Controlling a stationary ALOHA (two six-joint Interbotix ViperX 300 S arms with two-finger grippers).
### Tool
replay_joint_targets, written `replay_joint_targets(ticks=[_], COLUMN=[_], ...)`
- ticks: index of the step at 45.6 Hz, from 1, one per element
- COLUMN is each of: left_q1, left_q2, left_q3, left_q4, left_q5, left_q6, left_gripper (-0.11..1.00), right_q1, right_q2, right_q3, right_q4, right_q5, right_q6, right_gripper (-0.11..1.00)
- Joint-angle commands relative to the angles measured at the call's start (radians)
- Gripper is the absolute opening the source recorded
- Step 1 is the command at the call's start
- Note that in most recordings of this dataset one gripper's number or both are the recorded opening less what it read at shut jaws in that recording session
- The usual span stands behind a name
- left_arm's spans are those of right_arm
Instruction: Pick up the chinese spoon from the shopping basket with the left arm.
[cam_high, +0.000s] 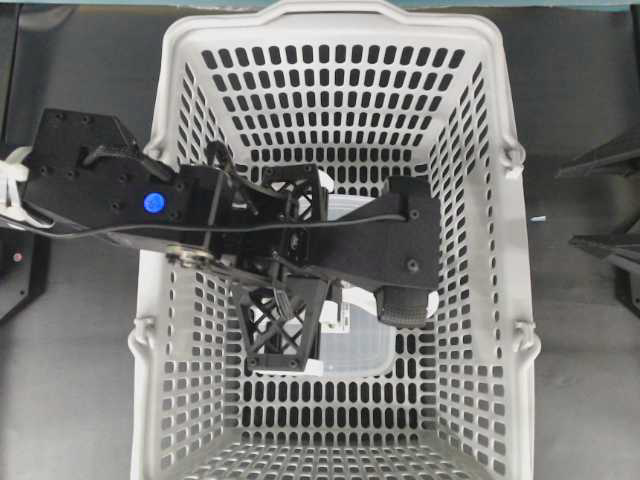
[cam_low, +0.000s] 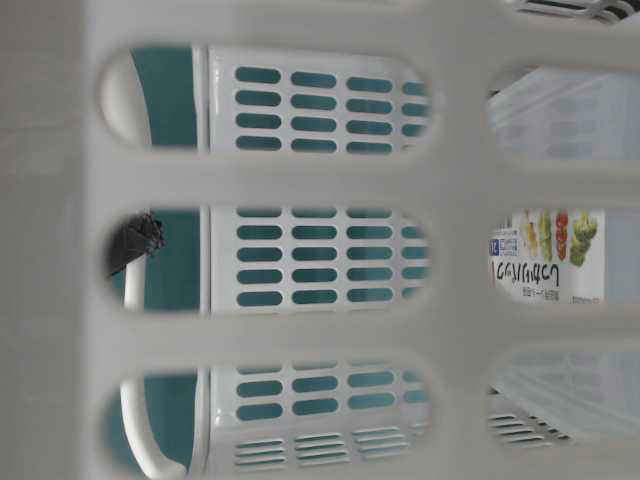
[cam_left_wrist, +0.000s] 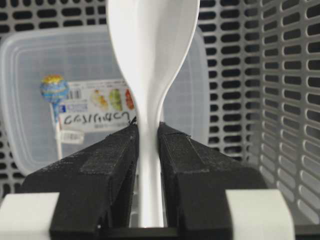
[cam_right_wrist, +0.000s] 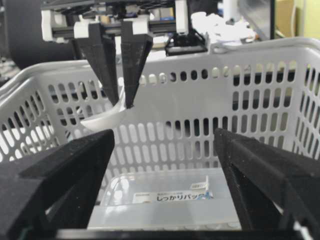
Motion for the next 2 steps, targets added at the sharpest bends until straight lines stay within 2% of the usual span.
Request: replay_joint_targets(ticks=[1,2], left_q1=[-0.002,-0.002], left_q2=[-0.018,-0.018], left_q3=[-0.015,-0.015], left_q4=[0.003,0.003], left_q5=[-0.002,-0.002], left_q6=[0.002,0.002], left_gripper=[0.12,0.12], right_q1=[0.003,0.003], right_q2=[0.006,0.006], right_q3=[-0.008,-0.008], right_q4=[0.003,0.003], right_q5=[-0.005,-0.005], right_q6=[0.002,0.002], right_gripper=[0.78,0.78])
